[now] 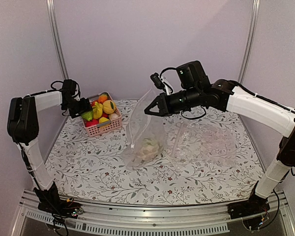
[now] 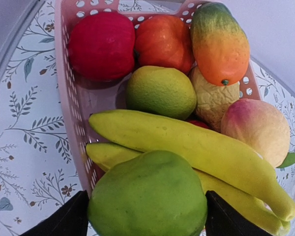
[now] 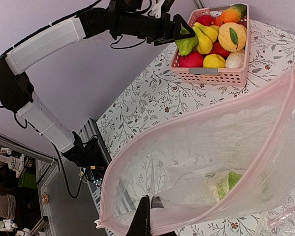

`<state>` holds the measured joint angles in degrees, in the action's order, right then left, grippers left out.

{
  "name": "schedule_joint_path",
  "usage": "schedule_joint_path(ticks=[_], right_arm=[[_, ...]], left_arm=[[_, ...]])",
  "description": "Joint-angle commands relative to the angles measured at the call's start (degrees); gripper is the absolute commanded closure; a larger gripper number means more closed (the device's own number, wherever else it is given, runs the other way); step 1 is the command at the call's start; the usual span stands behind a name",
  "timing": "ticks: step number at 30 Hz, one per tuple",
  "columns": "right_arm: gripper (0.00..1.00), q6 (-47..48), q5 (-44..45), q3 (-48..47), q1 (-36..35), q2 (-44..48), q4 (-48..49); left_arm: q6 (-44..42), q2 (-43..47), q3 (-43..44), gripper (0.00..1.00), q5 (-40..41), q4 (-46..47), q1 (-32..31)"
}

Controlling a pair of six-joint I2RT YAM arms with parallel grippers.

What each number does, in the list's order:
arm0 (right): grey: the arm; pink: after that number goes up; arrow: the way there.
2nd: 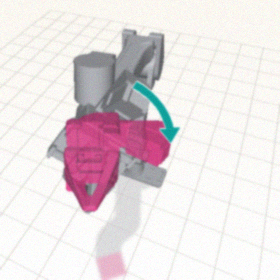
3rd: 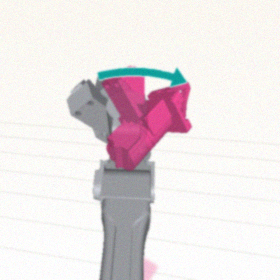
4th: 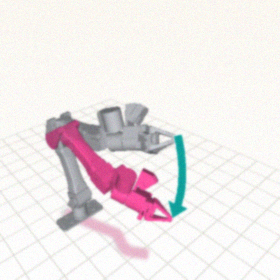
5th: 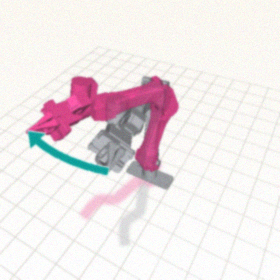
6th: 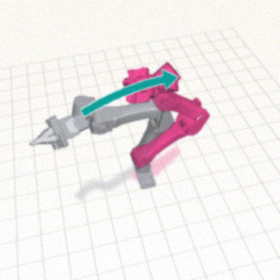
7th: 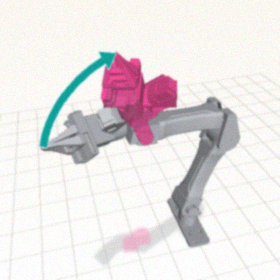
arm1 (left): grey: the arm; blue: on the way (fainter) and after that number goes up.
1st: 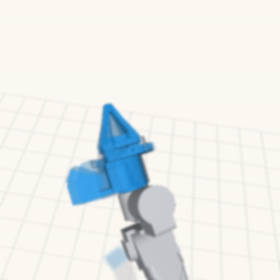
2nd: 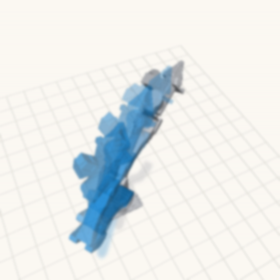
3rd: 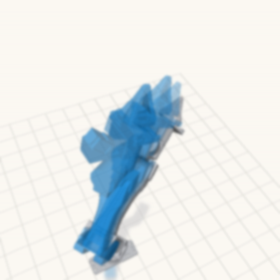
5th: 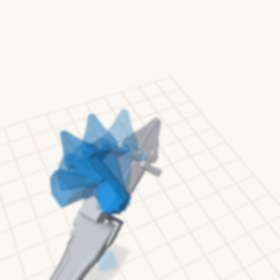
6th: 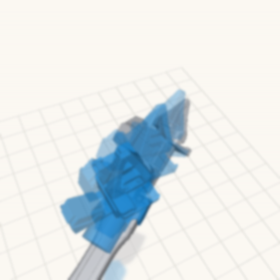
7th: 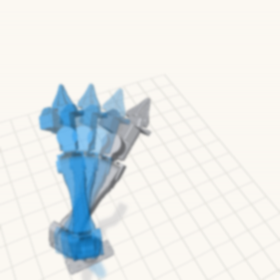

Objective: Place the food in the zip-top bag and seal the zipper
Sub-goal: Pick up the fake fruit from the bin.

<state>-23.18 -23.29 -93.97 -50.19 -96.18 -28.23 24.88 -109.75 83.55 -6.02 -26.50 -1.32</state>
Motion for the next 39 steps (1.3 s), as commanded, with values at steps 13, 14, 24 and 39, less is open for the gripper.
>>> schedule_joint_path(ticks=[13, 14, 24, 39], right_arm=[[1.00, -0.56, -0.88, 1.19, -0.22, 0.03, 1.53], [1.00, -0.55, -0.93, 1.17, -0.25, 0.03, 1.59], [1.00, -0.76, -0.88, 1.25, -0.20, 0.03, 1.73], [1.00, -0.90, -0.05, 0.82, -0.25, -0.14, 1.73]], left_arm=[[-0.44, -0.55, 1.09, 0.29, -0.43, -0.92, 0.43], [-0.39, -0.59, 1.09, 0.29, -0.41, -0.91, 0.44], [-0.19, 3.98, -2.26, 0.33, -0.09, 3.18, 0.96], [-3.83, 21.57, -9.16, 0.33, -5.72, 11.00, 0.98]])
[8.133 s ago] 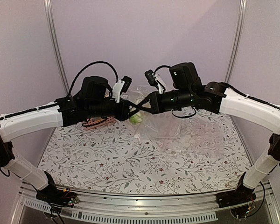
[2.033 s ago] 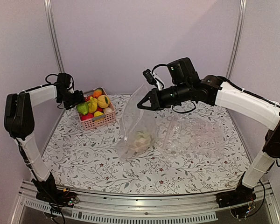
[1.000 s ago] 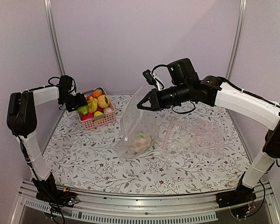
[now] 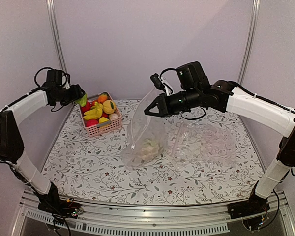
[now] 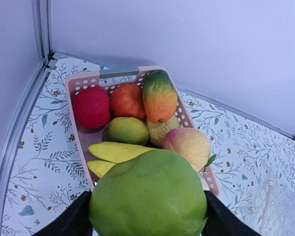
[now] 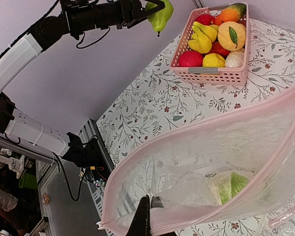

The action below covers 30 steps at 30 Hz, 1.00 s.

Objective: Place the food in the zip-top bag and seal the zipper
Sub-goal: Pick up the fake fruit from the bin, then place the fake fruit in the zipper food storage bag.

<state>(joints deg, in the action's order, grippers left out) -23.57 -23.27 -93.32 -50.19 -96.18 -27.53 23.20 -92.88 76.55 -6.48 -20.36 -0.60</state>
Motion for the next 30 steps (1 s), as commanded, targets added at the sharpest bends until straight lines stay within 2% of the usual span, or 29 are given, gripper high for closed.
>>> schedule_joint_path(ticks=[1, 11, 17, 27, 30], right_arm=[[1.00, -0.51, 0.11, 0.11, -0.25, -0.15, 1.07], [1.00, -0.53, 1.48, -0.02, -0.30, -0.07, 0.16], [1.00, -0.34, 2.79, 0.11, -0.20, 0.59, -0.53], [1.00, -0.25, 3.90, 0.24, -0.24, 1.39, -0.56], [1.00, -0.26, 4.13, 0.33, -0.22, 1.58, -0.56]], left_arm=[[-2.30, 5.85, -2.63, 0.33, -6.59, 6.17, -0.01], [-6.69, 15.68, -5.65, 0.33, -20.18, 13.85, -8.84], [-6.57, 17.38, -3.05, 0.34, -26.98, 13.37, -15.56], [-2.55, 19.29, -3.49, 0.35, -24.31, 19.26, -30.20], [-0.97, 19.34, -5.35, 0.35, -23.28, 24.97, -33.15]])
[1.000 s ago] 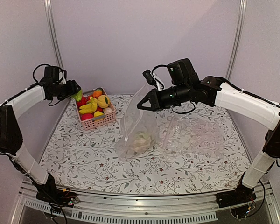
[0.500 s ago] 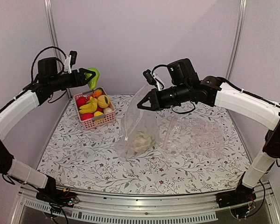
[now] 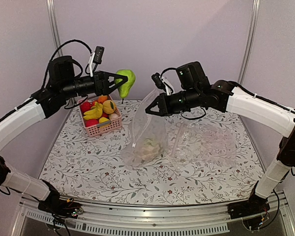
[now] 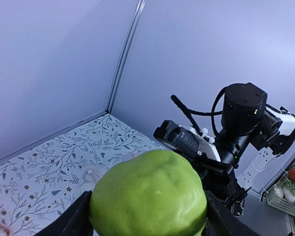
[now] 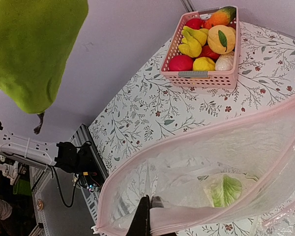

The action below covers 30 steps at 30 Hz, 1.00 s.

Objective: Place the food in the zip-top bag and seal the zipper
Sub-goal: Place the fake fruit in the zipper food storage bag.

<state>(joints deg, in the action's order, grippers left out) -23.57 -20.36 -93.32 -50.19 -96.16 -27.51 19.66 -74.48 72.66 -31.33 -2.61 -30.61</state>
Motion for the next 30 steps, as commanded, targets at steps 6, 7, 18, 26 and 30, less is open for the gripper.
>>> schedule_joint_path(ticks=[6, 7, 18, 26, 30], right_arm=[[1.00, 0.05, 1.97, 0.68, -0.19, 2.43, -0.50], [1.00, 0.02, 1.98, 0.68, -0.18, 2.58, -0.42], [1.00, 0.02, 1.57, 0.68, -0.19, 2.81, 0.26], [1.00, -0.16, 1.27, 0.64, -0.22, 2.90, 0.40], [1.00, -0.08, 1.33, 0.77, -0.21, 3.08, 0.44]], left_arm=[[4.44, 1.61, -4.89, 0.36, 3.20, 13.48, -7.01], [4.73, 1.61, -5.62, 0.36, 3.21, 14.39, -7.46], [6.55, 0.26, -12.04, 0.36, 7.10, 18.13, -11.14], [6.54, -2.49, -12.11, 0.37, 6.95, 16.83, -12.30], [5.76, -2.78, -11.96, 0.37, 7.39, 15.58, -12.37]])
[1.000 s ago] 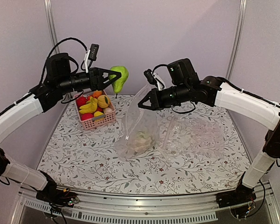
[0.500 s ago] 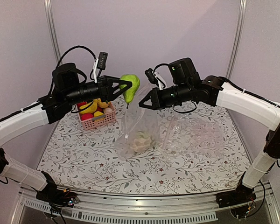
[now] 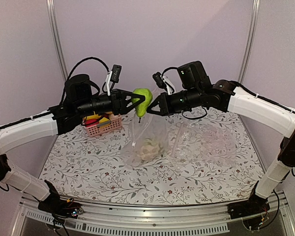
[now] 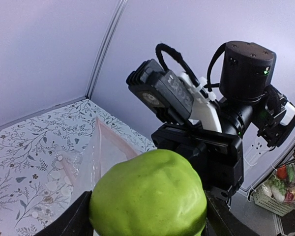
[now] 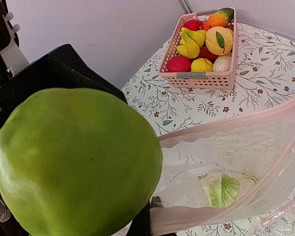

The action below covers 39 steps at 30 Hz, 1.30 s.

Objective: Place the food in the zip-top bag and seal the zipper
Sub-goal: Place the fake fruit in the zipper food storage bag.

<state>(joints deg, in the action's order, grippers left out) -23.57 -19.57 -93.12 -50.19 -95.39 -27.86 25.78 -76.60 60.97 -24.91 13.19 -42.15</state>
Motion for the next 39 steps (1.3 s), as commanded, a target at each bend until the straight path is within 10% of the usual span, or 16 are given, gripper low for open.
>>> schedule_joint_path(ticks=[1, 39], right_arm=[[1.00, -0.01, 0.46, 0.53, -0.28, 2.32, 0.75], [1.00, 0.37, 0.21, 1.52, -0.21, 3.80, 1.20]], left_arm=[[-0.88, -0.79, -0.04, 0.37, 1.64, -1.06, -0.83], [-21.03, -9.92, 17.82, 0.38, 16.02, -35.71, -8.43]])
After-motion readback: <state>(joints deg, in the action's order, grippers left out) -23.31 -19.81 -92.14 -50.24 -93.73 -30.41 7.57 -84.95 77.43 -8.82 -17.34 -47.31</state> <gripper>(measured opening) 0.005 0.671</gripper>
